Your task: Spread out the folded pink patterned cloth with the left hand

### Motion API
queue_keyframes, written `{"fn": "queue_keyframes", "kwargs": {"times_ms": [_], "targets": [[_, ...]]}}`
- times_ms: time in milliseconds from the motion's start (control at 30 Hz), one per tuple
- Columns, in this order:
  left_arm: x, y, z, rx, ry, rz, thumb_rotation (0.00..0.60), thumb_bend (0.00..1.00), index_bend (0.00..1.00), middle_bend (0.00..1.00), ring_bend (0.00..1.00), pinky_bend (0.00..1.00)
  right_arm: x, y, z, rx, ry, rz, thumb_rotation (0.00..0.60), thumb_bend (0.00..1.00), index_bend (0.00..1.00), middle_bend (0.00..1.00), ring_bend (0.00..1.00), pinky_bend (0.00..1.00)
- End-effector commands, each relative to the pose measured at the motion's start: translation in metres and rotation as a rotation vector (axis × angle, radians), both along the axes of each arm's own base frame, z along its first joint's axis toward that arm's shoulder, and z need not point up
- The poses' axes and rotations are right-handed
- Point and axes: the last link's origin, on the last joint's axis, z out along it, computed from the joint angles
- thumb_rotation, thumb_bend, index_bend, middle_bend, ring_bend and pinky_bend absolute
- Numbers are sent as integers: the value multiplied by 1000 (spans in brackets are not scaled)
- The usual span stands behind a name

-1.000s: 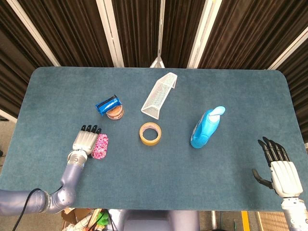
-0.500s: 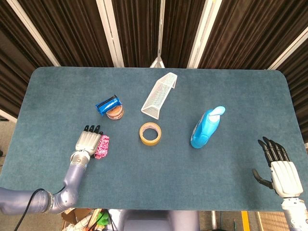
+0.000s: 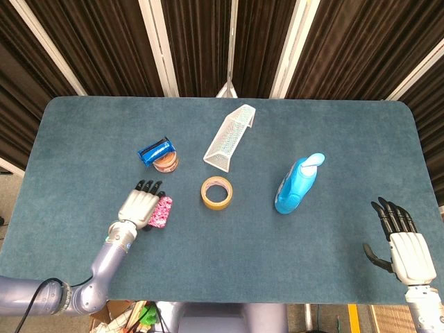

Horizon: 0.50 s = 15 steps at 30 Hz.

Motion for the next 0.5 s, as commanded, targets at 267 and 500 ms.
{"fn": "queue_keyframes", "kwargs": {"times_ms": [267, 500], "targets": [[20, -7, -36, -56, 27, -31, 600, 358, 340, 0, 0, 0, -1, 0, 1, 0, -5, -1, 600, 363, 0, 0, 0, 87], [21, -6, -40, -54, 41, -17, 600, 265, 97, 0, 0, 0, -1, 0, 1, 1, -6, 0, 600, 363, 0, 0, 0, 87]]}}
